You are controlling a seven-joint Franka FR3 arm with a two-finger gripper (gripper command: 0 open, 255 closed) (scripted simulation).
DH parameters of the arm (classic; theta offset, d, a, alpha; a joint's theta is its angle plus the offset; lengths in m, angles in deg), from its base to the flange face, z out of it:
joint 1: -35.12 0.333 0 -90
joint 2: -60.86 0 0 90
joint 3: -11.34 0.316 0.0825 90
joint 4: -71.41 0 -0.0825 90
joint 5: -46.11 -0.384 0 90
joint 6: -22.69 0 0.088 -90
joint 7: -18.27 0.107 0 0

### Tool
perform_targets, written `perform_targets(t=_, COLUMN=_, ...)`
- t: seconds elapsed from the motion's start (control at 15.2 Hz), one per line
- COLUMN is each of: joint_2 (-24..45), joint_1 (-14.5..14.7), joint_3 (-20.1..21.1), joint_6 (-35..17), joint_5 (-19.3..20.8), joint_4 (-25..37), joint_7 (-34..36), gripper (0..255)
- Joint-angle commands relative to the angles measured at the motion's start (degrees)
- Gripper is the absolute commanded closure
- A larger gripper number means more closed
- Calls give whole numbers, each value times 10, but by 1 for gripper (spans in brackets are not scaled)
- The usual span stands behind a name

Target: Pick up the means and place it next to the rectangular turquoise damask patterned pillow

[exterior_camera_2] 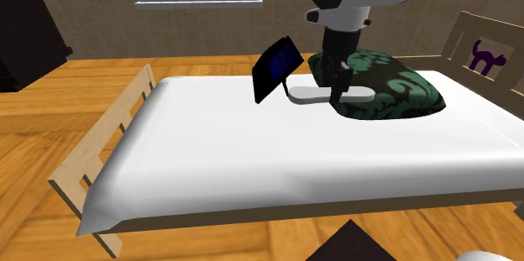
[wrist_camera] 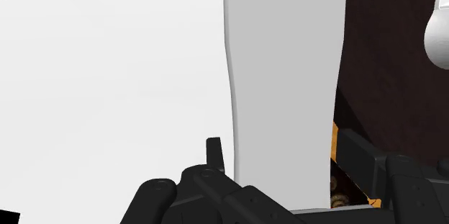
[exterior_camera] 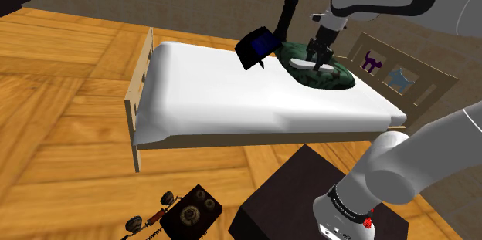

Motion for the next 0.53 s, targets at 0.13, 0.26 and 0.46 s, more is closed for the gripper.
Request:
perform_targets(t=0.13, joint_2=-17, joint_1=-23, joint_3=-33, joint_6=3, joint_5=19, joint_4=-8, joint_7=-49, gripper=255)
perform_targets(t=0.26, joint_2=-21, joint_1=-33, joint_3=-51, joint_6=5, joint_5=28, joint_4=-6, joint_7=-75, gripper=255)
perform_targets(t=0.46, joint_2=-22, joint_1=-47, joint_3=-80, joint_6=8, joint_5=38, joint_4=1, joint_7=-115, gripper=255)
